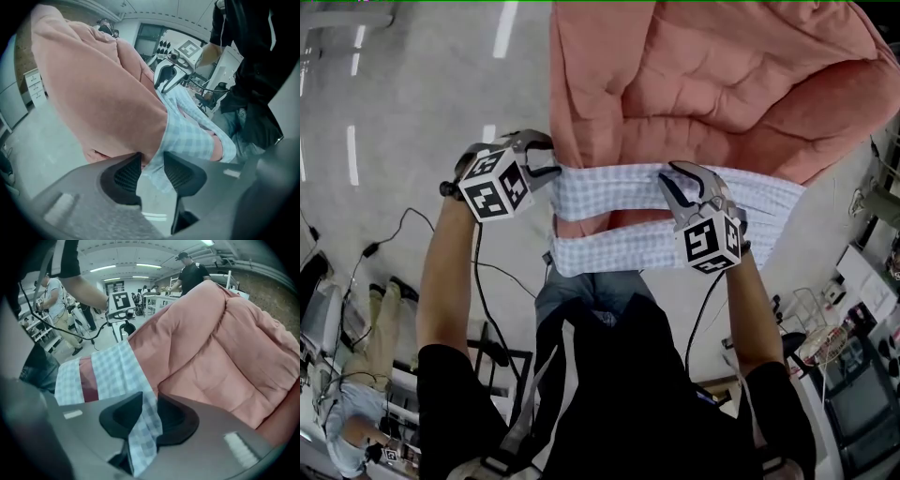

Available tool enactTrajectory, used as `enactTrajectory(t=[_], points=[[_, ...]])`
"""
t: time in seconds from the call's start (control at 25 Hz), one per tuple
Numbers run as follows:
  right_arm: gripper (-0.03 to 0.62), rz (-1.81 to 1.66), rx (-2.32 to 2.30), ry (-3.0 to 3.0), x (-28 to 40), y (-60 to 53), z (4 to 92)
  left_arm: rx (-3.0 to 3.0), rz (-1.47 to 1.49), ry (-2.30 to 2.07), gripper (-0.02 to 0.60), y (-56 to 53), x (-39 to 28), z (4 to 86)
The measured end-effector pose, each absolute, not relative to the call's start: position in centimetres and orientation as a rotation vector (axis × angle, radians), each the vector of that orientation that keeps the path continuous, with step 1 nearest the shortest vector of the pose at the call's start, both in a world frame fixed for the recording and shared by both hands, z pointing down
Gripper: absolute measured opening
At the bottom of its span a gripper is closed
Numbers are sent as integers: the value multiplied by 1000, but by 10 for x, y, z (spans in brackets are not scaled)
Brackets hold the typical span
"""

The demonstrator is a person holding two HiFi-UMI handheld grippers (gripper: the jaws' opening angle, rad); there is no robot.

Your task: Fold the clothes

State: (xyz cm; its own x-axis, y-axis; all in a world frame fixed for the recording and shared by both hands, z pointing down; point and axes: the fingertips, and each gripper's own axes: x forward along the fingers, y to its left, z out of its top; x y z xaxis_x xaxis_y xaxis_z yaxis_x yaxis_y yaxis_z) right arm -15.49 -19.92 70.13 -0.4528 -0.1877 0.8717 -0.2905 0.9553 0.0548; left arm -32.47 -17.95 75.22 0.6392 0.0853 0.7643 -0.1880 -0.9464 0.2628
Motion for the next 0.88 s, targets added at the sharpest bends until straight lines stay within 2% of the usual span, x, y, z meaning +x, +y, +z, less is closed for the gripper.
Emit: enactTrajectory(t=[0.08,0.16,0.36,0.56,0.88], points=[[110,112,268,-2059,-162,-198,701,2521,1212,-58,147,-181,-329,751],[110,85,212,-2056,-175,-199,695,2510,1220,-55,94,-183,-341,743],[111,40,182,-2038,-183,-191,683,2512,1232,-141,16,-167,-358,724],[137,27,130,-1977,-171,-195,699,2511,1219,-196,14,-166,-360,721],[140,15,64,-1891,-166,-183,717,2500,1160,-319,8,-156,-369,700]])
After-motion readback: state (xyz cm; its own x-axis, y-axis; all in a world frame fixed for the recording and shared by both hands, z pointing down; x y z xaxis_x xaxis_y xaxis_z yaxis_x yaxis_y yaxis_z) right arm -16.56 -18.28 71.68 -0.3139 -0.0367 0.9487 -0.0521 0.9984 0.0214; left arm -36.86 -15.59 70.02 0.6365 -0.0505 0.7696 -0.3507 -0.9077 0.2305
